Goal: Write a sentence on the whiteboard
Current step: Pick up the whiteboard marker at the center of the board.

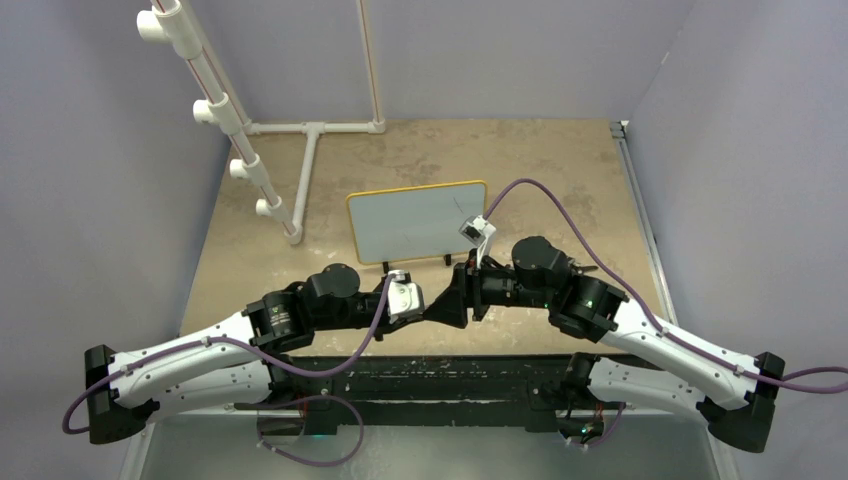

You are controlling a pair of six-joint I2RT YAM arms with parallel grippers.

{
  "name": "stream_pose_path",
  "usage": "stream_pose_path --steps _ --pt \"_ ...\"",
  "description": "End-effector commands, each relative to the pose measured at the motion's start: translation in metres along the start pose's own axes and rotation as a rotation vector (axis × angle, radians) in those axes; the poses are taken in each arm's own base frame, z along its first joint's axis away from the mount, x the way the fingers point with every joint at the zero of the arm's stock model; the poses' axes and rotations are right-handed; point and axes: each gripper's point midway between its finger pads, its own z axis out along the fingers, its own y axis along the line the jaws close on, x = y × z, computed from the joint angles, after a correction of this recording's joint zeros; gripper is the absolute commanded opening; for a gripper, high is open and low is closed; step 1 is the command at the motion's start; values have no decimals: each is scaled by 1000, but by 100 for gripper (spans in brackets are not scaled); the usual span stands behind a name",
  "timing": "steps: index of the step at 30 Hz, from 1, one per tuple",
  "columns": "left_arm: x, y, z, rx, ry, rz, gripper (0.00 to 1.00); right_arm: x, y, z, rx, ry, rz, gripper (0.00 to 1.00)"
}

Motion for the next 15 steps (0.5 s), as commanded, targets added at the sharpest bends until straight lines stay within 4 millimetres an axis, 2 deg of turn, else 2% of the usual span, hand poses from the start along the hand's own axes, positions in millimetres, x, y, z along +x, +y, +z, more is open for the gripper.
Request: stream_pose_path --steps 1,7,15 --pt "-11 -5 1 32 -44 -5 0 -15 7 3 -31 -68 4 55" --pt "-8 -2 4 26 -29 -16 0 -5 5 9 -42 -20 2 42" --pt "-9 -2 7 31 -33 -30 0 6 -4 16 -29 19 6 43"
